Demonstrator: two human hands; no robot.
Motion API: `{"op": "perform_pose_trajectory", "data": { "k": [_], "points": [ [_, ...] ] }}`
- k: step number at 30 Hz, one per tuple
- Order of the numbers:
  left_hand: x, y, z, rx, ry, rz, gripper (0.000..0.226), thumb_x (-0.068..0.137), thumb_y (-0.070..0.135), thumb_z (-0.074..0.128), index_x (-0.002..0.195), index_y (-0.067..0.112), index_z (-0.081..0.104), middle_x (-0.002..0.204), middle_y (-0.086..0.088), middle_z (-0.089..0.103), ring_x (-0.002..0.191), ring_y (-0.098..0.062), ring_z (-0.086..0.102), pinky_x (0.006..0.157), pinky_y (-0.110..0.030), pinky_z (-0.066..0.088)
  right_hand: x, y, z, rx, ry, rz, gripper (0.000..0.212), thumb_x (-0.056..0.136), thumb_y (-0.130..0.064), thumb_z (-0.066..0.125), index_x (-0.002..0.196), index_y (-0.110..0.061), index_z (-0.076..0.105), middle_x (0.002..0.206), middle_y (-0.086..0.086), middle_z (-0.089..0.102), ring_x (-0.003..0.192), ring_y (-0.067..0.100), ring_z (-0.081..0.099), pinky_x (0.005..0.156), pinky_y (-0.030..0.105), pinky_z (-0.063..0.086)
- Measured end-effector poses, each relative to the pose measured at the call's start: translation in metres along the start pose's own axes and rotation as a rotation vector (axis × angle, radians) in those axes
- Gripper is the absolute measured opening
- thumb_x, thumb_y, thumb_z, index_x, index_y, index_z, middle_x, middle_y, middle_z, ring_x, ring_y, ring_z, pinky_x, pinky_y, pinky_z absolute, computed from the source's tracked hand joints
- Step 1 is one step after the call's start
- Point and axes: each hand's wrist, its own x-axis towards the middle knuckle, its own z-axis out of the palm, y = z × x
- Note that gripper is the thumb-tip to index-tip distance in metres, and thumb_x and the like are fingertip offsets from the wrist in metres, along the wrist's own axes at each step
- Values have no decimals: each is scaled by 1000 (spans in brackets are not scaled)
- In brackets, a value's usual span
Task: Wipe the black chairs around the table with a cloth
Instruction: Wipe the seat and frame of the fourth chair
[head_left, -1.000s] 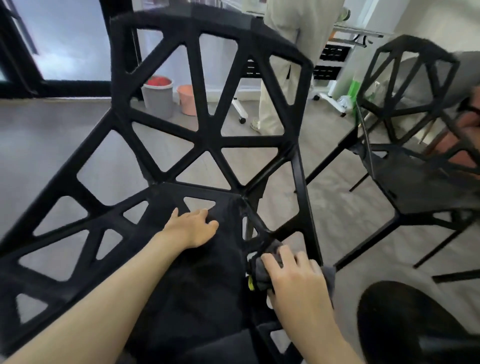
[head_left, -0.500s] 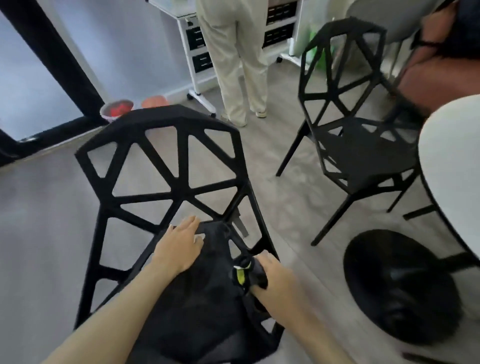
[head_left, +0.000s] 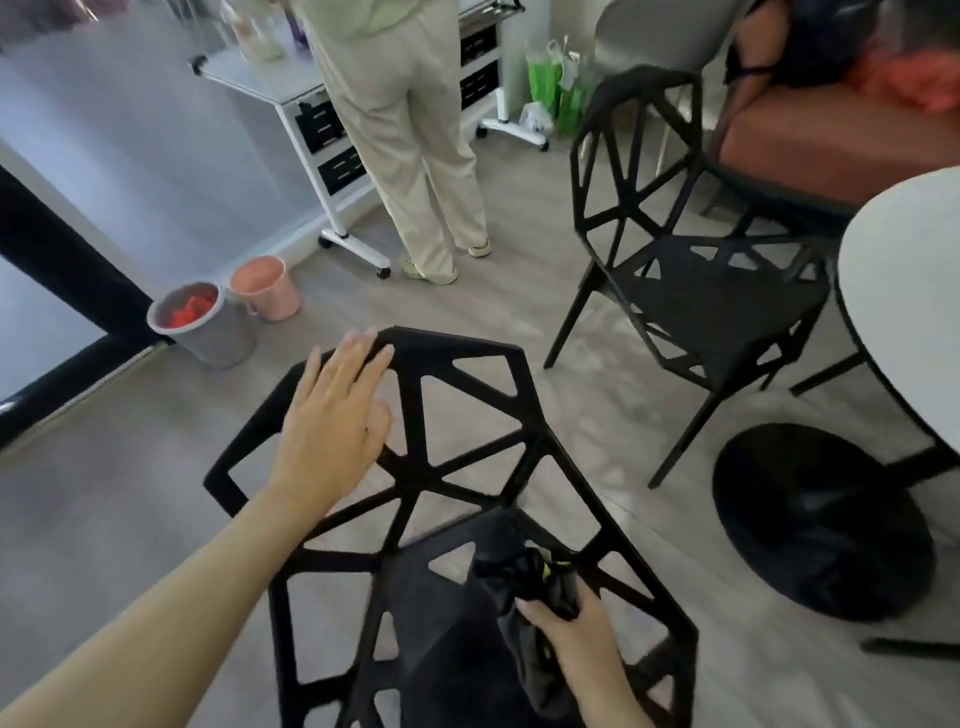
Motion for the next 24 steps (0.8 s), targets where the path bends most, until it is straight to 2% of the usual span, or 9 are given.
{"op": "perform_pose_trajectory", "data": {
  "k": [3,7,9,12,14,16,18,21,24],
  "points": [
    [46,-51,0,-89,-12,-24,49,107,25,43,156,20,42,168,-11,30,159,-28,18,129,-55,10,-5,-27,49,123,94,-64,68,54,-49,98,113,-27,73,110,1,77,108,23,71,101,51,54],
    [93,-93,11,-206,-289,18,54,111,45,12,160,39,33,172,-2,20,161,-19,2,128,-49,-8,-13,-104,119,172,224,-329,30,78,-29,87,101,-21,72,94,4,78,93,22,74,90,46,58],
    [94,-99,19,-333,-376,21,55,112,47,8,159,41,35,170,0,26,160,-14,5,128,-49,-7,-12,-141,151,243,227,-478,19,86,-19,83,100,-23,71,91,1,76,92,20,74,84,36,58],
    [91,-104,28,-474,-343,10,57,113,47,9,153,37,48,155,5,47,153,-16,29,127,-58,10,1,-194,191,227,334,-703,18,90,-13,79,102,-22,69,96,-10,73,96,5,69,81,14,51],
    [93,-108,29,-455,-345,78,57,112,47,10,140,33,58,131,8,57,131,-20,51,118,-59,27,20,-213,211,109,429,-836,20,91,-16,79,105,-23,66,98,-9,70,98,7,66,84,17,51],
    [92,-113,32,-417,-343,144,33,107,35,37,127,26,61,121,5,61,114,-25,60,106,-54,35,44,-215,226,-137,459,-953,26,89,-15,77,113,-17,66,110,-3,62,101,9,61,87,27,54],
    [91,-118,37,-441,-342,170,32,96,17,61,127,24,61,120,1,66,111,-27,63,103,-52,43,63,-210,231,-454,509,-1028,33,89,-21,71,121,-16,65,118,2,55,103,16,55,86,36,54],
    [95,-114,38,-481,-346,125,32,112,26,36,130,33,61,118,3,67,111,-22,62,107,-50,44,84,-210,217,-583,654,-1047,38,88,-17,67,126,-17,62,122,7,52,107,22,53,87,41,54],
    [94,-111,41,-530,-369,33,55,114,36,9,157,33,41,117,-2,66,118,-19,57,121,-46,25,93,-219,194,-342,822,-925,41,86,-6,61,126,-14,60,119,7,50,108,23,53,93,36,52]
  ]
}}
